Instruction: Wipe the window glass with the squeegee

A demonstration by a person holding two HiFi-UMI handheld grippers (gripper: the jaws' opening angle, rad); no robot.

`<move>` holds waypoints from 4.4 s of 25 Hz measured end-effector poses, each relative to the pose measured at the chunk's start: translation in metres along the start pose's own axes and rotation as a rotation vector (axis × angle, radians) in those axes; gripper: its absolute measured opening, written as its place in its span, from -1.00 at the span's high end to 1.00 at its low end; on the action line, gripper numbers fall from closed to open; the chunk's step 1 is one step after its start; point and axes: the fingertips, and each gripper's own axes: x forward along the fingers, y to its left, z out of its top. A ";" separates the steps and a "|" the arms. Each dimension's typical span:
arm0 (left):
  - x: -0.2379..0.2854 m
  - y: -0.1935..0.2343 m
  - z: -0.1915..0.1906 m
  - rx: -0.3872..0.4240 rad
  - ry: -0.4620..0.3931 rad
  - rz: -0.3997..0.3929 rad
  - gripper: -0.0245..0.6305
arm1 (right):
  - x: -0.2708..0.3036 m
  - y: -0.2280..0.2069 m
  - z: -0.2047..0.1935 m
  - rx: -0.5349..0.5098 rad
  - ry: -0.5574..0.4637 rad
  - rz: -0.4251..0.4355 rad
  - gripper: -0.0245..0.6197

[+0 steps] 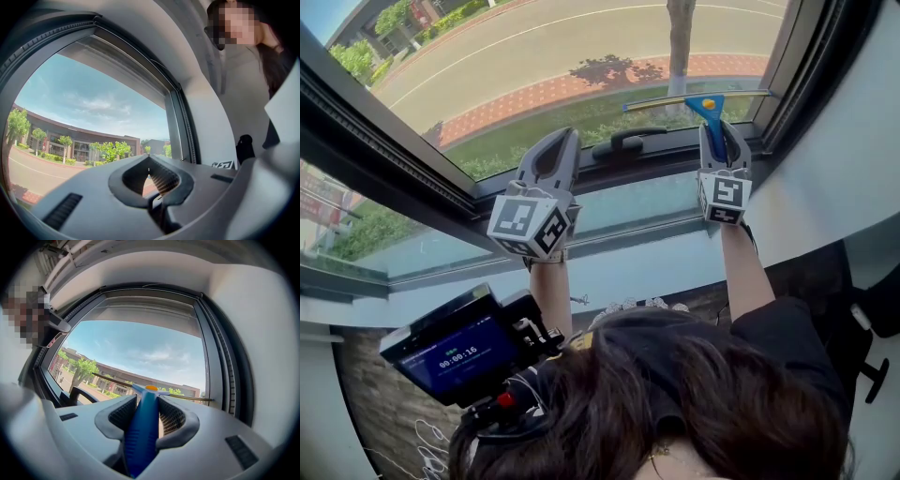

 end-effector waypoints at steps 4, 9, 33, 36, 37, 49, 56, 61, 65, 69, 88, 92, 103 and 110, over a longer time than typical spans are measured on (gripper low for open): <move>0.000 0.001 0.000 -0.002 0.001 0.002 0.92 | -0.002 0.003 -0.011 0.000 0.031 0.007 0.49; -0.002 0.002 0.000 -0.002 0.003 0.009 0.92 | -0.005 0.008 -0.025 0.007 0.062 0.011 0.49; -0.012 -0.019 -0.001 0.011 0.029 0.035 0.92 | -0.026 0.001 -0.045 0.022 0.102 0.020 0.49; -0.013 -0.018 -0.001 0.019 0.028 0.039 0.92 | -0.024 0.004 -0.049 0.035 0.116 0.017 0.49; -0.013 -0.017 0.000 0.022 0.027 0.039 0.92 | -0.024 0.005 -0.050 0.042 0.118 0.016 0.49; -0.013 -0.013 0.004 0.032 0.026 0.055 0.92 | -0.010 0.008 -0.050 0.058 0.145 0.033 0.49; -0.019 -0.006 0.001 0.020 0.026 0.075 0.92 | -0.014 0.012 -0.027 0.096 0.141 0.029 0.49; -0.026 0.002 0.003 0.023 0.026 0.109 0.92 | -0.008 0.021 -0.002 0.075 0.146 0.066 0.49; -0.036 -0.011 0.002 0.041 0.032 0.132 0.92 | -0.016 0.020 0.010 0.093 0.141 0.092 0.49; -0.055 -0.047 0.000 0.063 0.041 0.169 0.92 | -0.045 0.003 0.011 0.090 0.131 0.093 0.49; -0.110 0.006 0.021 0.085 0.011 0.104 0.92 | -0.043 0.079 0.063 0.110 0.099 0.099 0.49; -0.133 0.033 0.029 0.074 -0.003 0.103 0.92 | -0.048 0.100 0.078 0.104 0.102 0.081 0.49; -0.180 0.082 0.023 0.065 0.001 0.088 0.92 | -0.055 0.160 0.101 0.075 0.093 0.073 0.49; -0.200 0.098 0.030 0.079 0.012 0.010 0.92 | -0.064 0.202 0.130 0.074 0.089 0.052 0.49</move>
